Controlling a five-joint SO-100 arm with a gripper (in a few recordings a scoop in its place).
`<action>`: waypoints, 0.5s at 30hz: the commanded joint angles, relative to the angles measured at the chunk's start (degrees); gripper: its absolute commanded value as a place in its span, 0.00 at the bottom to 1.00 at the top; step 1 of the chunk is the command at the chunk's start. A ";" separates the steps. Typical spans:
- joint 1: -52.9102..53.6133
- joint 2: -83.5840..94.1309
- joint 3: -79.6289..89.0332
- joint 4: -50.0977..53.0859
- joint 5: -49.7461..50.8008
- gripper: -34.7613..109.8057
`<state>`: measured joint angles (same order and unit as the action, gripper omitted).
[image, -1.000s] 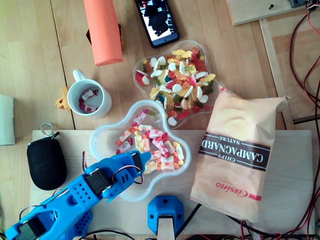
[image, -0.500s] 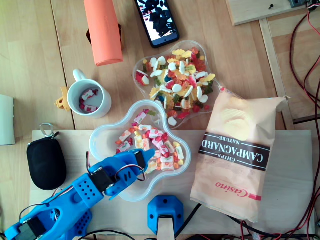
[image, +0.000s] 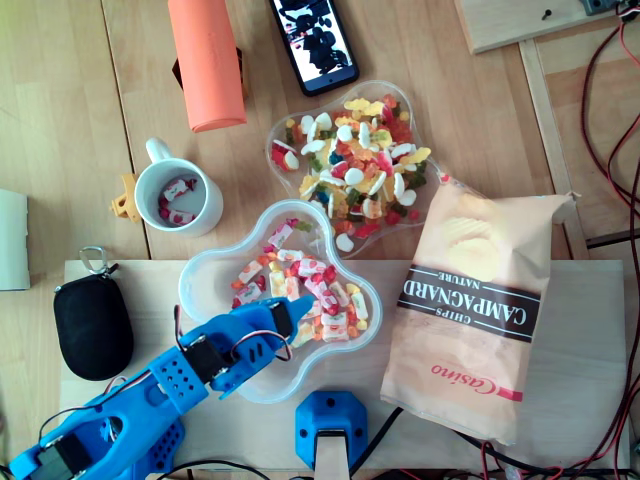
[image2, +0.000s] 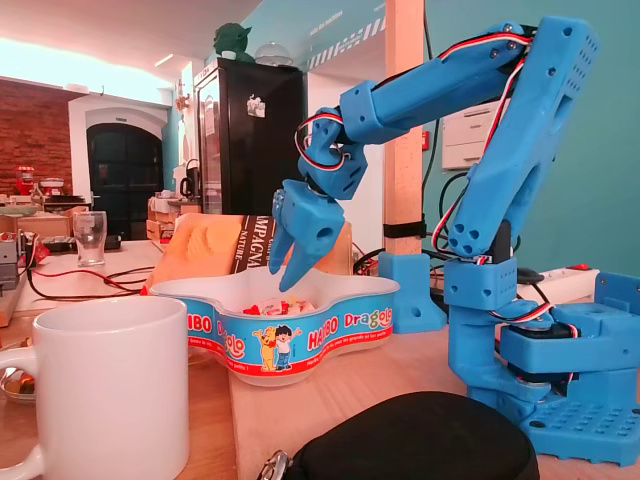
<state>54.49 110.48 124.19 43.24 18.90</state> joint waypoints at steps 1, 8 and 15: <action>1.41 0.97 1.05 -0.88 0.53 0.36; 1.49 0.97 3.52 -4.13 0.62 0.36; 1.49 1.05 2.55 -4.31 1.05 0.36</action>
<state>54.49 110.48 127.53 38.94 18.90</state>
